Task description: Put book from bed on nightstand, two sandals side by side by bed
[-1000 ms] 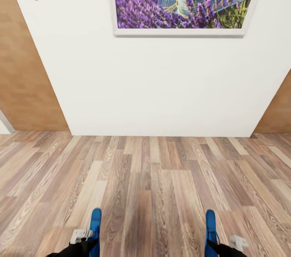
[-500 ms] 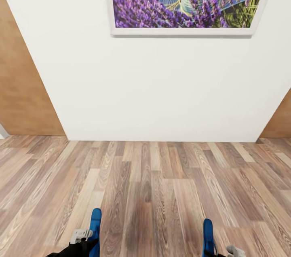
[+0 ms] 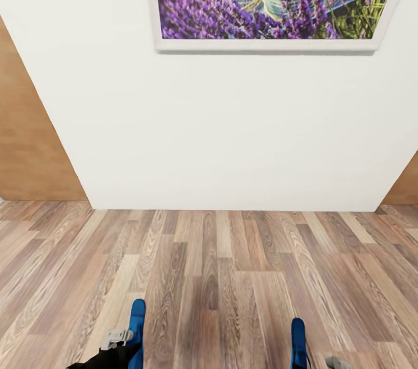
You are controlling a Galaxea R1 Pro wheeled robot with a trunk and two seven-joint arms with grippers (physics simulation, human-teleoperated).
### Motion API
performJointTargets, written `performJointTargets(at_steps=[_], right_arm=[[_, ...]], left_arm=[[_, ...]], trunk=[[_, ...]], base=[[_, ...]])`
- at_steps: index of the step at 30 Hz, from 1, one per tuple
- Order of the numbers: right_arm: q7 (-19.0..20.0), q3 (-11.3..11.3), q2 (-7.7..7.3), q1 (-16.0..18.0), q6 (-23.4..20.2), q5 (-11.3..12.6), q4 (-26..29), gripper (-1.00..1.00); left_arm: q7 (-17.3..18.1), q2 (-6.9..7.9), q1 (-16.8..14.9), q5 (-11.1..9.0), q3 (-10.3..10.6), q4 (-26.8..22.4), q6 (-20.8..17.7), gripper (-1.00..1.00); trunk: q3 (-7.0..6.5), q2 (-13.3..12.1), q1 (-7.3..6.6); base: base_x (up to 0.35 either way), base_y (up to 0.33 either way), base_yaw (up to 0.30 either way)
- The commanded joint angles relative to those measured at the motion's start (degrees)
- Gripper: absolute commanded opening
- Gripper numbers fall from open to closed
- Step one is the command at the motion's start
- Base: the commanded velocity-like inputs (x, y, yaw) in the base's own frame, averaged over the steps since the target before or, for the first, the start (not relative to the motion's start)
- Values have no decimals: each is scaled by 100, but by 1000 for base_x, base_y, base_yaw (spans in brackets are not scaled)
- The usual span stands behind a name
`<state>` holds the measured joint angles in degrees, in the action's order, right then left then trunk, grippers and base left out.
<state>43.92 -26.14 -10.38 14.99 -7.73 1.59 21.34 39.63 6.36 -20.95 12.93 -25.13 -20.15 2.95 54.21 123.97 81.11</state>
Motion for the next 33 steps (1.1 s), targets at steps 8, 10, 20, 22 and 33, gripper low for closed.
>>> performJointTargets(at_steps=[8, 10, 20, 22, 33], right_arm=[[38, -40, 3, 4, -62, 0, 2, -100], [38, -40, 4, 4, -62, -1, 2, -100], [38, -40, 3, 4, -62, -1, 1, -100], [38, -40, 3, 4, -62, 10, 1, -100], [38, -40, 2, 4, -61, 24, 0, -100]], left_arm=[[27, -3, -5, 60, -44, 2, 30, -100], [27, -3, -5, 59, -44, 2, 30, -100], [27, -3, -5, 60, -44, 2, 30, -100], [27, -3, -5, 61, -44, 2, 30, -100], [27, -3, -5, 61, -41, 2, 30, -100]], trunk=[[5, 2, 2], [5, 2, 2], [5, 2, 2], [5, 2, 2], [5, 2, 2]], base=[[327, 0, 0], [328, 0, 0], [328, 0, 0], [328, 0, 0], [328, 0, 0]])
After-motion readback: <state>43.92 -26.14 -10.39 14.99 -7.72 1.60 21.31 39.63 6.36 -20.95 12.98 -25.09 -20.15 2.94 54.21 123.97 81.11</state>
